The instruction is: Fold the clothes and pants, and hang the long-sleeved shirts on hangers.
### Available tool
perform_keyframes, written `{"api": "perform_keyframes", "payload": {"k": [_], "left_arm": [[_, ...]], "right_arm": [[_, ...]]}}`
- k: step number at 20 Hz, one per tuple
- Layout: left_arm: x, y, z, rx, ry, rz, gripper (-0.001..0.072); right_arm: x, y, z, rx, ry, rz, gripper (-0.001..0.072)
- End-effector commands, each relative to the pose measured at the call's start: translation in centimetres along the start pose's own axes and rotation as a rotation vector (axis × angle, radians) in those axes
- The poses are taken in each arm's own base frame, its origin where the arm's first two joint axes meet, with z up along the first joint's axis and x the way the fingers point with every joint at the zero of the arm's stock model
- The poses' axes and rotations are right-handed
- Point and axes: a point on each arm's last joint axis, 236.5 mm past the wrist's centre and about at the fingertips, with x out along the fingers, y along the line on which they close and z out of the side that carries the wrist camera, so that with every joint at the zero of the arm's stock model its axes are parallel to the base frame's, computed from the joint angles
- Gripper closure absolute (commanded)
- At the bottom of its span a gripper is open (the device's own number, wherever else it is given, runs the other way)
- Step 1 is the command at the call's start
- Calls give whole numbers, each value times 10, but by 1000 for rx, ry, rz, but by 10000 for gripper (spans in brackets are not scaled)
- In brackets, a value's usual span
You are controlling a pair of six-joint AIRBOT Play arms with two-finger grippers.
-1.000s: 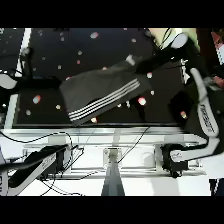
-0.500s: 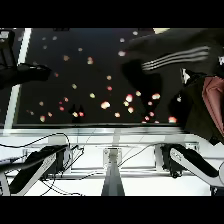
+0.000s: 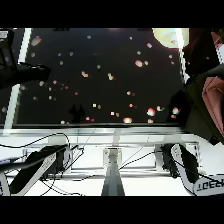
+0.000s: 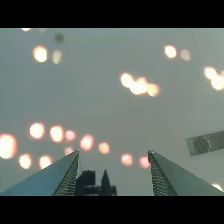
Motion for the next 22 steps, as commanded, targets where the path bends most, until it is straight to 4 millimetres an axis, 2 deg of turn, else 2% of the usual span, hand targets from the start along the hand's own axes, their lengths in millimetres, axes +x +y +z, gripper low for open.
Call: {"api": "perform_keyframes", "payload": {"k": [1, 2, 3, 4, 6, 7, 9, 10, 12, 14, 16, 18, 20, 22], "left_arm": [[0, 0, 0, 0, 0, 0, 242], [0, 0, 0, 0, 0, 0, 242], [0, 0, 0, 0, 0, 0, 242], [0, 0, 0, 0, 0, 0, 242], [0, 0, 0, 0, 0, 0, 242], [0, 0, 0, 0, 0, 0, 242], [0, 0, 0, 0, 0, 1, 242], [0, 0, 0, 0, 0, 0, 242], [0, 0, 0, 0, 0, 0, 241], [0, 0, 0, 0, 0, 0, 242], [0, 0, 0, 0, 0, 0, 242], [0, 0, 0, 0, 0, 0, 242], [0, 0, 0, 0, 0, 0, 242], [0, 0, 0, 0, 0, 0, 242]], "right_arm": [[-19, -47, 14, 173, -92, -133, 545], [-19, -51, 13, 184, -87, -149, 448], [-19, -53, 10, 187, -76, -159, 317], [-19, -54, 7, 188, -63, -163, 238], [-18, -47, 4, 184, -45, -134, 240], [-16, -39, 1, 172, -29, -102, 289], [-6, -8, -13, 71, 56, 16, 544], [-2, 15, -25, -17, 115, 107, 689], [-1, 62, -51, -129, 232, 318, 685], [-18, 113, -77, -276, 310, 582, 685], [-39, 144, -97, -460, 316, 763, 685], [-46, 152, -112, -608, 302, 800, 686], [-38, 144, -122, -744, 289, 734, 686], [-26, 135, -122, -834, 262, 640, 686]]}}
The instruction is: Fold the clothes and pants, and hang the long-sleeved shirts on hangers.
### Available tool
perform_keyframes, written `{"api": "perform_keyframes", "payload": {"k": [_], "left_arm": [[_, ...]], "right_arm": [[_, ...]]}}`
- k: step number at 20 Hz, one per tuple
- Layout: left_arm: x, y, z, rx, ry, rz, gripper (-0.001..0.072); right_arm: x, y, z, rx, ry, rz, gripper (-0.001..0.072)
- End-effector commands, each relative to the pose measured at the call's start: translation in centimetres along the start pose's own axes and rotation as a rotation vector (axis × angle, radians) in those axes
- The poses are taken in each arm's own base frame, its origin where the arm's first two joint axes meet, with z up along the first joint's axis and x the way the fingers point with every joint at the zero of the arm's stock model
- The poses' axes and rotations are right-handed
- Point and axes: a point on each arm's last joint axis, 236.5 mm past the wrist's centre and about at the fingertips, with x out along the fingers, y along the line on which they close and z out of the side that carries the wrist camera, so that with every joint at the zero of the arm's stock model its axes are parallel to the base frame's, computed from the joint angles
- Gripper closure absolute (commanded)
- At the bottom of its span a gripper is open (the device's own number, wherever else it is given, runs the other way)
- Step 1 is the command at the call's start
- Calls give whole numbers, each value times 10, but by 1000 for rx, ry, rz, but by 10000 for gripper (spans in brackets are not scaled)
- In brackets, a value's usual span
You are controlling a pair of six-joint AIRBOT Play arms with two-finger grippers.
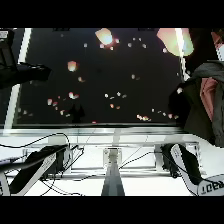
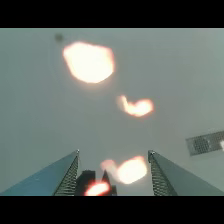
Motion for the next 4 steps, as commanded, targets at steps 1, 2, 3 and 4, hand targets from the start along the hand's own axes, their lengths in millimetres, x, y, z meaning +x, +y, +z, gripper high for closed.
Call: {"api": "perform_keyframes", "payload": {"k": [1, 2, 3, 4], "left_arm": [[0, 0, 0, 1, 0, 0, 242], [0, 0, 0, 1, 0, 0, 242], [0, 0, 0, 0, 0, 0, 242], [0, 0, 0, 1, 0, 0, 242]], "right_arm": [[9, -12, -8, -193, 54, -118, 686], [11, -16, -9, -207, 70, -142, 686], [15, -20, -11, -210, 93, -158, 686], [19, -23, -14, -205, 116, -165, 686]]}}
